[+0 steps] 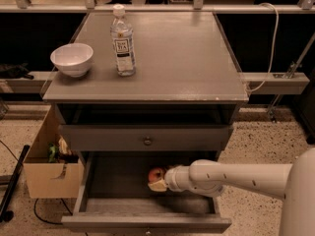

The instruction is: Place apple into middle drawer

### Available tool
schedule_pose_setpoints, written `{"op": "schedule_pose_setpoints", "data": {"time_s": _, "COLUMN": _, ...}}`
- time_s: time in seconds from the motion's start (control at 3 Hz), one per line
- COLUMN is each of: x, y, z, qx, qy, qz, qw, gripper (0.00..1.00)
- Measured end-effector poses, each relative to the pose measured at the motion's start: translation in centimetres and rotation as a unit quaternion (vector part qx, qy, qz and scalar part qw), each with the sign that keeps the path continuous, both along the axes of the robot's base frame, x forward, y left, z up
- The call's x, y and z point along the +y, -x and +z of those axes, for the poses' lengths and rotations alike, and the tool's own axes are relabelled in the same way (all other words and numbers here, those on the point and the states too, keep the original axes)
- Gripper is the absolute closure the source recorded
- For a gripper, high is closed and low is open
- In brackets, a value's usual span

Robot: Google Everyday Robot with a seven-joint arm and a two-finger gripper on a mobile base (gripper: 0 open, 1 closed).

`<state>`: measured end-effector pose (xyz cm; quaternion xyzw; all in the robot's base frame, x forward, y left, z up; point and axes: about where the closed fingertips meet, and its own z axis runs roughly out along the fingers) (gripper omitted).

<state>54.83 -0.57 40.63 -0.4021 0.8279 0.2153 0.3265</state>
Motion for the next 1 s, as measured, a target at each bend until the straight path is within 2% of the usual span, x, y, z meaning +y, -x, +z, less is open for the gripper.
{"op": "schedule_pose_setpoints", "data": {"time_s": 0.33, "x": 0.01, "y": 0.00, "z": 0.00, "qx": 0.000, "qy": 0.000, "qz": 0.000, "qw": 1.0000, "gripper": 0.06}}
{"op": "schedule_pose_setpoints", "data": {"time_s": 0.67, "x": 0.01, "y": 0.00, "z": 0.00, "qx": 0.000, "qy": 0.000, "qz": 0.000, "qw": 1.0000, "gripper": 0.00}}
{"op": "schedule_pose_setpoints", "data": {"time_s": 1.0, "x": 0.01, "y": 0.00, "z": 0.00, "qx": 0.000, "qy": 0.000, "qz": 0.000, "qw": 1.0000, "gripper": 0.00}}
